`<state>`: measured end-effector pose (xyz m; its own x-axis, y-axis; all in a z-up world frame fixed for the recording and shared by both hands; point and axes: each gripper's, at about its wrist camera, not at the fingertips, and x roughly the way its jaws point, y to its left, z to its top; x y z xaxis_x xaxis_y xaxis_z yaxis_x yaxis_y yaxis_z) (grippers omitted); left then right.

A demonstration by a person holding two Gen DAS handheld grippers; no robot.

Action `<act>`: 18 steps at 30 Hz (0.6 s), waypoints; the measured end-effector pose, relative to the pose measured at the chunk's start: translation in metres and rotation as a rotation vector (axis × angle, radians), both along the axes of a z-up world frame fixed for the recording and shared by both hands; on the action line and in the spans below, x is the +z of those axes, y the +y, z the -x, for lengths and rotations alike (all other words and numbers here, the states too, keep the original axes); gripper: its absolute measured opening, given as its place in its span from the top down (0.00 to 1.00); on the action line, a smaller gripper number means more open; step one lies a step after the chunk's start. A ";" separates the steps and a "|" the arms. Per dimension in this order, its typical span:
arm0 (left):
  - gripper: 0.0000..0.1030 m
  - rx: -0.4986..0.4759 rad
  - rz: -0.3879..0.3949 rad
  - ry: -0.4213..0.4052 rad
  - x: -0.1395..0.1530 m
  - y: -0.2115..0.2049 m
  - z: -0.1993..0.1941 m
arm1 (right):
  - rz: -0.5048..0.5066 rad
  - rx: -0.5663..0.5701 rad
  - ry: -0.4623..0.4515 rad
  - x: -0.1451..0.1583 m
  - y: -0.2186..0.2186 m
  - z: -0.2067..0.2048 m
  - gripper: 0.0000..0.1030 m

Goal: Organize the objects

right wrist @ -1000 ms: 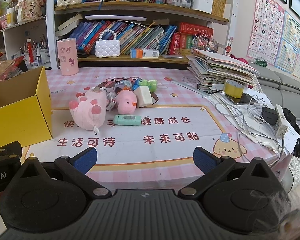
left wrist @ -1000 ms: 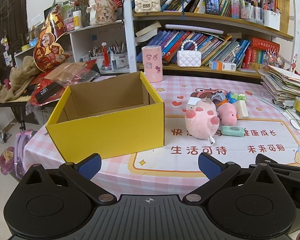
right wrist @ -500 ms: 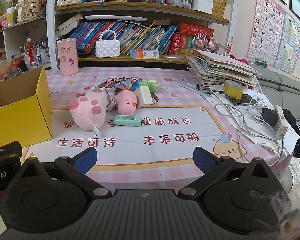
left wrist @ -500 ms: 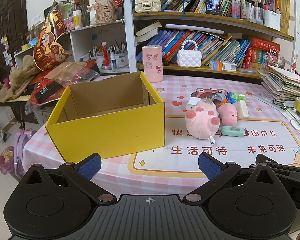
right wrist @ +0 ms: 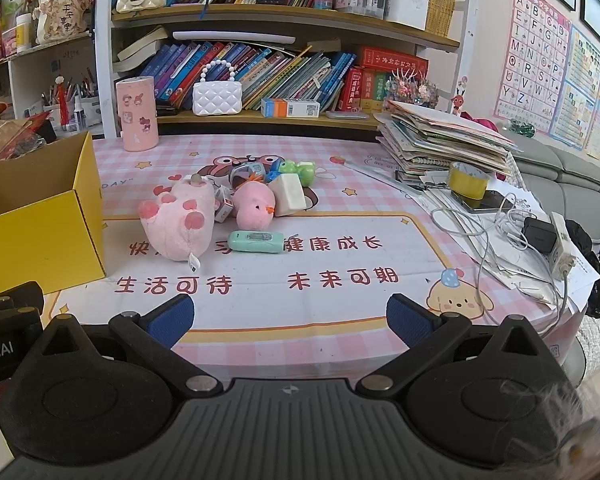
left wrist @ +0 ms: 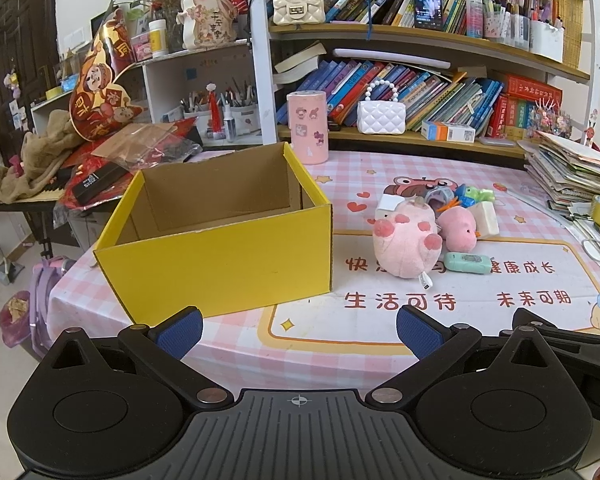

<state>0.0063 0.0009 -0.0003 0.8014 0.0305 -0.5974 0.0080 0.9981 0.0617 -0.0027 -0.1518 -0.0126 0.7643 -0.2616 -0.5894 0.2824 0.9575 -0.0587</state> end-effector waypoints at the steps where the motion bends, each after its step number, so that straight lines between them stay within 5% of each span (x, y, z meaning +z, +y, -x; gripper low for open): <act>1: 0.00 0.000 0.000 0.000 0.000 0.000 0.000 | 0.000 0.000 0.000 0.000 0.000 0.000 0.00; 18: 0.00 0.005 0.002 0.000 0.003 0.001 0.002 | -0.003 0.003 0.001 -0.001 -0.004 -0.001 0.00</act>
<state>0.0044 0.0021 0.0029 0.8009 0.0332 -0.5979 0.0030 0.9982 0.0596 -0.0018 -0.1556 -0.0138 0.7646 -0.2579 -0.5906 0.2796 0.9584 -0.0565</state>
